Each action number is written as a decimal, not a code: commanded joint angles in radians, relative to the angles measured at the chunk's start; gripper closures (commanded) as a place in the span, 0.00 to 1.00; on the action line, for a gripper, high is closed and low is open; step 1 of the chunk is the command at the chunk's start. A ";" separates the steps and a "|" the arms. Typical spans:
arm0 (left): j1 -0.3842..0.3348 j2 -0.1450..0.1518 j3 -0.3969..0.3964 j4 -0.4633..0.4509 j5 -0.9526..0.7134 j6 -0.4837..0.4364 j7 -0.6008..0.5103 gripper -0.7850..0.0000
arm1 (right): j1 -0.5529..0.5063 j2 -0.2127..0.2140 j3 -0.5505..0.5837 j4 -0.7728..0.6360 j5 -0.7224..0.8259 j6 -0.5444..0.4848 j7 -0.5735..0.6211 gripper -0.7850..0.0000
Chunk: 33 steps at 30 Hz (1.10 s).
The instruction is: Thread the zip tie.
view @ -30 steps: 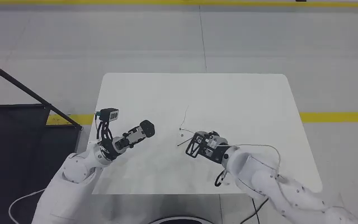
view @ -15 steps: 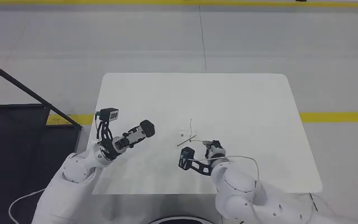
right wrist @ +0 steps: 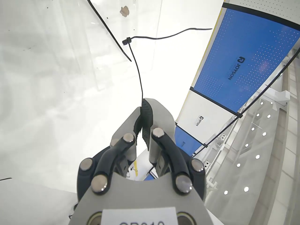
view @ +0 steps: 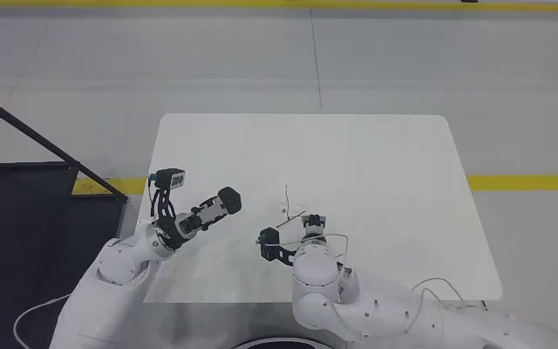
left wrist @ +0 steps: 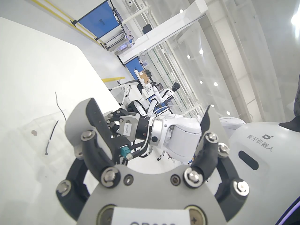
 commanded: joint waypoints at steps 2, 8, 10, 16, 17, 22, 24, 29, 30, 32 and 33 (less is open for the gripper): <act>0.000 0.000 0.000 0.000 0.000 0.000 0.000 0.00 | 0.016 -0.041 -0.017 0.049 0.003 0.009 0.007 0.74; 0.000 0.000 0.000 0.000 0.000 0.000 0.000 0.00 | 0.032 -0.089 -0.041 0.112 -0.006 0.016 0.014 0.77; 0.000 0.000 0.000 0.000 0.000 0.000 0.000 0.00 | 0.031 -0.098 -0.042 0.121 -0.010 0.016 0.014 0.77; 0.000 0.000 0.000 0.000 0.000 0.000 0.000 0.00 | 0.012 -0.111 -0.025 0.129 -0.044 0.016 0.014 0.76; 0.000 0.000 0.000 0.000 0.000 0.000 0.000 0.00 | 0.007 -0.111 -0.018 0.127 -0.051 0.016 0.014 0.75; 0.000 0.000 0.000 0.000 0.000 0.000 0.000 0.00 | -0.035 -0.103 0.028 0.097 -0.092 0.016 0.014 0.65; 0.000 0.000 0.000 0.000 0.000 0.000 0.000 0.00 | -0.061 -0.094 0.054 0.072 -0.113 0.016 0.014 0.65; 0.000 0.000 0.000 0.000 0.000 0.000 0.000 0.00 | -0.156 -0.061 0.140 -0.033 -0.192 0.017 0.014 0.64; 0.000 0.000 0.000 0.000 0.000 0.000 0.000 0.00 | -0.182 -0.054 0.168 -0.067 -0.206 0.024 0.014 0.63; 0.000 0.000 0.000 0.000 0.000 0.000 0.000 0.00 | -0.236 -0.038 0.223 -0.139 -0.236 0.038 0.014 0.60; 0.000 0.000 0.000 0.000 0.000 0.000 0.000 0.00 | -0.264 -0.030 0.254 -0.176 -0.248 0.056 0.014 0.55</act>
